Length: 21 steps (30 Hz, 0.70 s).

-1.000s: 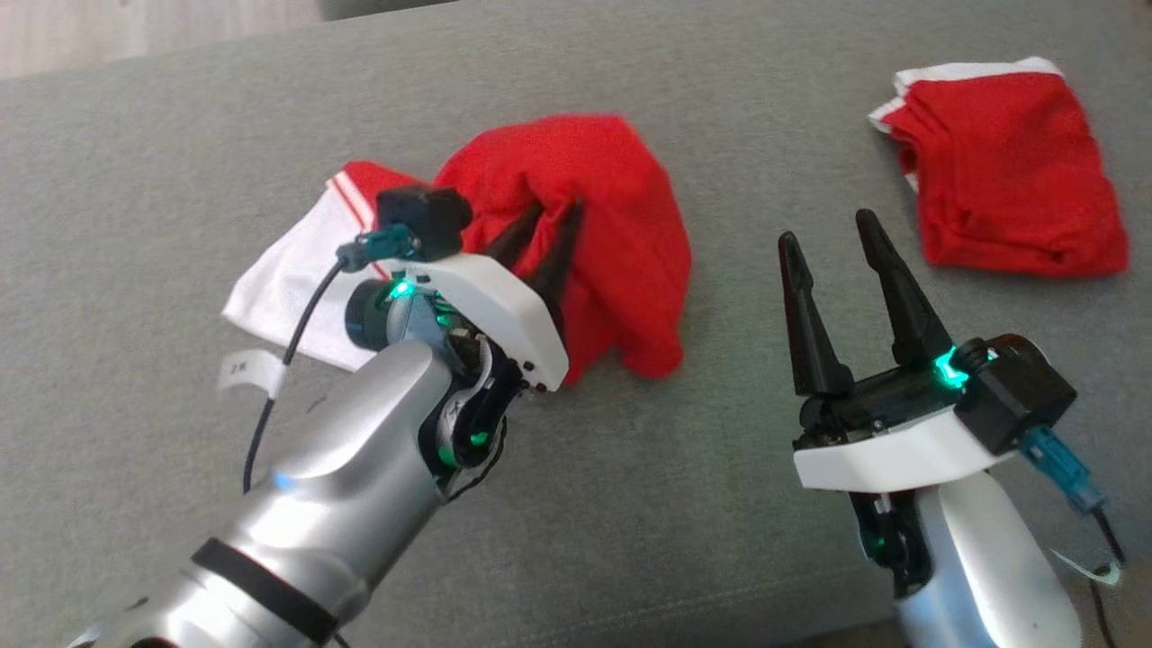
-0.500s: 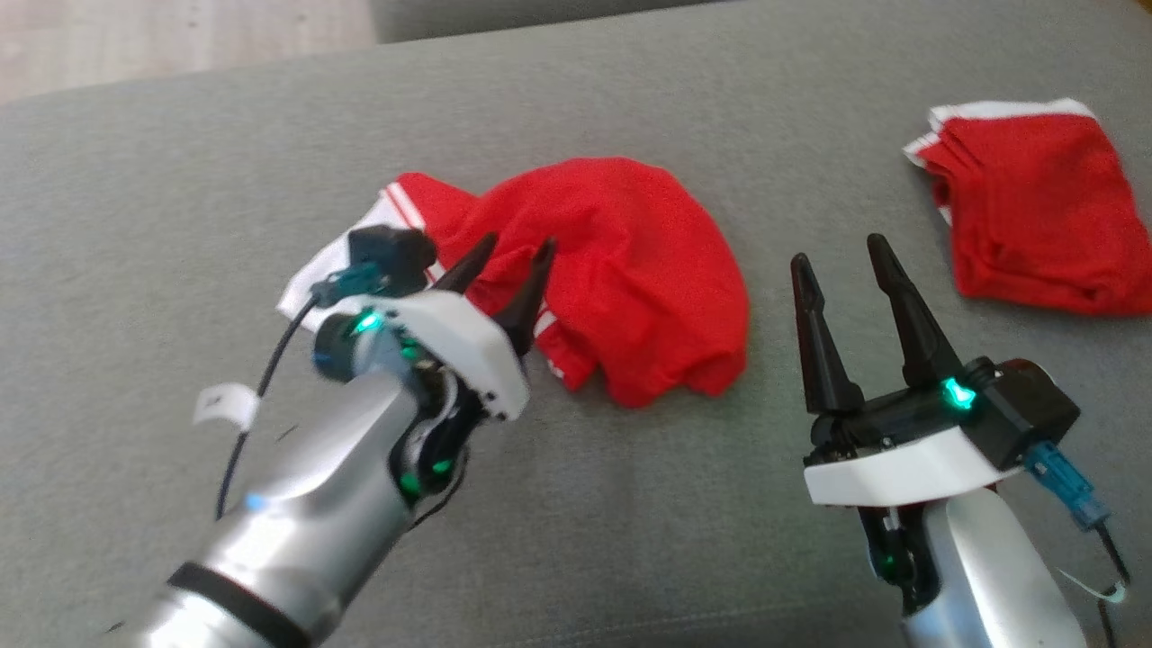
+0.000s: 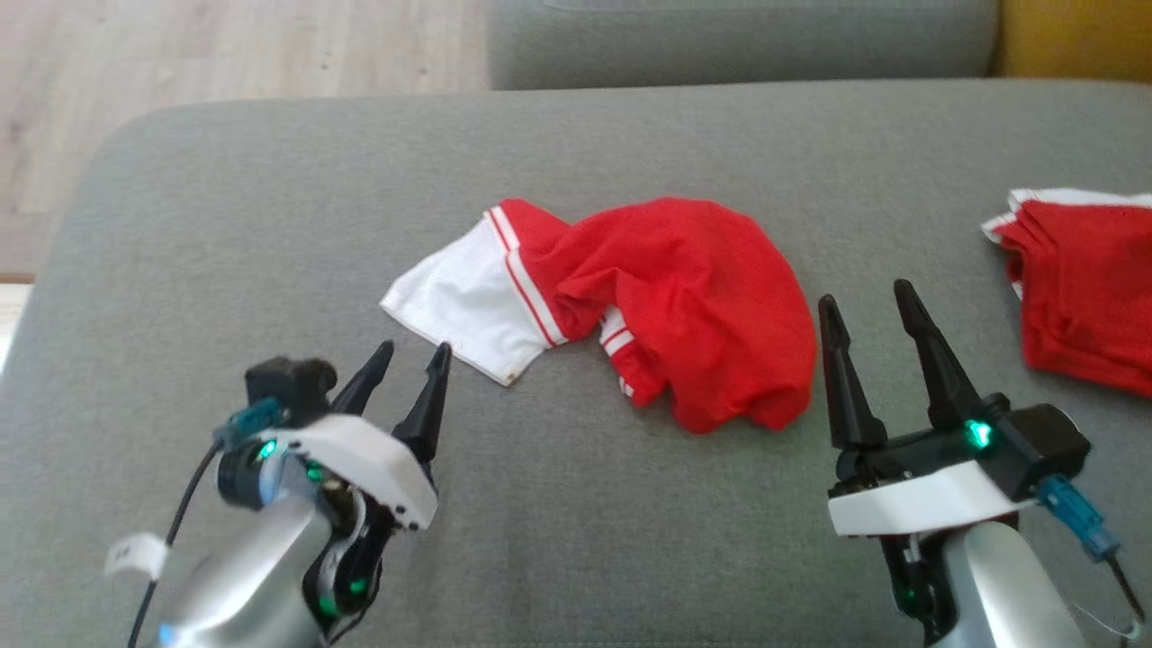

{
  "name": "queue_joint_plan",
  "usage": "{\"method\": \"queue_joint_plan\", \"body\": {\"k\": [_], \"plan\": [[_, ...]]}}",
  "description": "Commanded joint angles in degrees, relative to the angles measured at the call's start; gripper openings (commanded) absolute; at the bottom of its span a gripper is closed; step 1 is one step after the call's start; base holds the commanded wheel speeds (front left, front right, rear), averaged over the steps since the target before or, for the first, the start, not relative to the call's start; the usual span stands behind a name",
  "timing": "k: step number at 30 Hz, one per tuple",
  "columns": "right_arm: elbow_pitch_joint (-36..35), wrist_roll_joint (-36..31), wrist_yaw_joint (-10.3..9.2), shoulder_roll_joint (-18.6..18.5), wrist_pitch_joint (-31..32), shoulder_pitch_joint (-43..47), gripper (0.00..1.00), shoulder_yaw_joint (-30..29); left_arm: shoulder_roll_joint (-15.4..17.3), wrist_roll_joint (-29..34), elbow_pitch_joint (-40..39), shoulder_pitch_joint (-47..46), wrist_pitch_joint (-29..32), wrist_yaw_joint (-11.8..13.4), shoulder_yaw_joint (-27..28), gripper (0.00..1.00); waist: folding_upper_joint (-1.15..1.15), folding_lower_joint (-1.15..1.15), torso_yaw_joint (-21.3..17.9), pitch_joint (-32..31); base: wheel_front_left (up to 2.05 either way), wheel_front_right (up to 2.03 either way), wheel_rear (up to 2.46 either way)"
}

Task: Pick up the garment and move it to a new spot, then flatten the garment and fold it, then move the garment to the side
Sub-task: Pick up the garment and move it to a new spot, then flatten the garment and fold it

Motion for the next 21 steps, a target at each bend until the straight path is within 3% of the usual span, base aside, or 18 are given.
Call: {"method": "queue_joint_plan", "body": {"k": [1,10,21], "plan": [[-1.73,-0.35,-0.04,-0.03,-0.53,-0.86,1.00,0.75,1.83,1.36,-3.01,-1.60,-0.71,0.55,3.57,1.00,0.00,0.00,1.24,-1.04,0.00,0.00,0.00],[-1.32,-0.12,-0.04,-0.03,-0.53,1.41,1.00,-0.87,0.76,13.41,-14.21,8.79,-0.76,2.08,14.02,1.00,0.00,0.00,3.07,-2.84,0.00,0.00,0.00],[-0.66,0.02,-0.04,-0.03,-0.53,3.69,1.00,-1.23,-7.02,25.28,-17.84,17.67,-0.77,-1.76,23.61,1.00,0.00,0.00,3.31,-3.20,0.00,0.00,0.00]]}}
